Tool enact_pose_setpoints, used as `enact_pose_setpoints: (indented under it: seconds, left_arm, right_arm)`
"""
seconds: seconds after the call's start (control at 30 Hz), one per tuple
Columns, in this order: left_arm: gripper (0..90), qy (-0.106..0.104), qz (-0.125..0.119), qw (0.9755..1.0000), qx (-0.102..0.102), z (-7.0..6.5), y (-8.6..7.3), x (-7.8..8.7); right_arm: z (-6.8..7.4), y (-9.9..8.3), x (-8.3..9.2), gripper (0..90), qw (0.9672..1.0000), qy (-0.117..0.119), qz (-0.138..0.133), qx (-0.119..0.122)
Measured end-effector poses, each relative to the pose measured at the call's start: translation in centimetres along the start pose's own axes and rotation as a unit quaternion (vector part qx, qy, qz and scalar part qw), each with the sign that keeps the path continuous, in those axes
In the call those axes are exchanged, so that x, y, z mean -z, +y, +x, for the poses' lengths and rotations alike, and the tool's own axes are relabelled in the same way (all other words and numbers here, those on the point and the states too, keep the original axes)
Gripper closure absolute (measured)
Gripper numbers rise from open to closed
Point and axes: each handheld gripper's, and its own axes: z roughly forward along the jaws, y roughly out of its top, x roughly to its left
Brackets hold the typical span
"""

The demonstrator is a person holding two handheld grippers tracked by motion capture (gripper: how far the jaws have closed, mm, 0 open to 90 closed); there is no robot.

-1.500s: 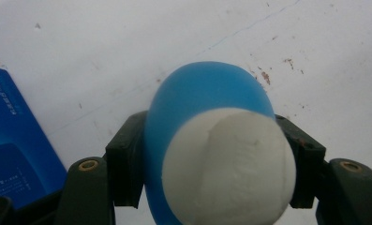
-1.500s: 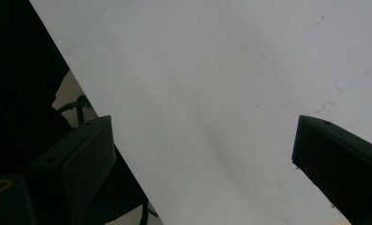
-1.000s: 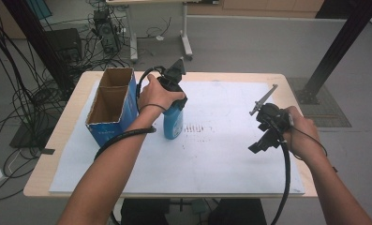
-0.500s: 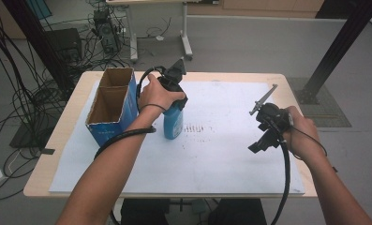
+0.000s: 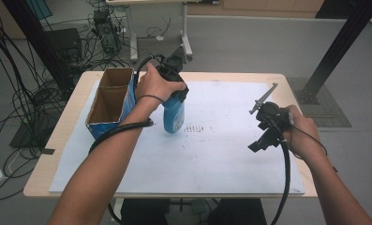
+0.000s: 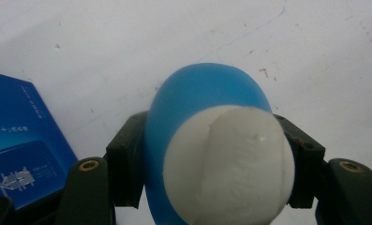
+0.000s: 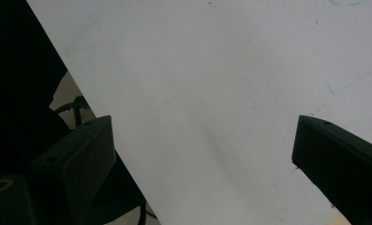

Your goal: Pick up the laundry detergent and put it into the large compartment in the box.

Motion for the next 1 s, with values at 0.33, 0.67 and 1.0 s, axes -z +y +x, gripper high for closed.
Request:
enact_pose_setpoints:
  seconds: [0.33, 0.67, 1.0]
  left_arm:
    - [37.9, -0.007, -0.019, 0.9998, -0.005, -0.9, 1.1, 4.9]
    - [37.9, -0.003, -0.030, 0.9994, -0.019, -1.7, 2.6, 9.7]
    - [37.8, -0.002, -0.047, 0.9987, -0.018, -1.9, 4.1, 15.0]
  right_arm:
    - [0.3, -0.1, 0.2, 5.8, 1.0000, -0.001, -0.005, -0.003]
    - [0.4, 0.1, 0.1, 5.8, 1.0000, -0.001, -0.005, 0.001]
    - [0.5, 0.5, 0.2, 5.8, 1.0000, -0.005, 0.002, 0.008]
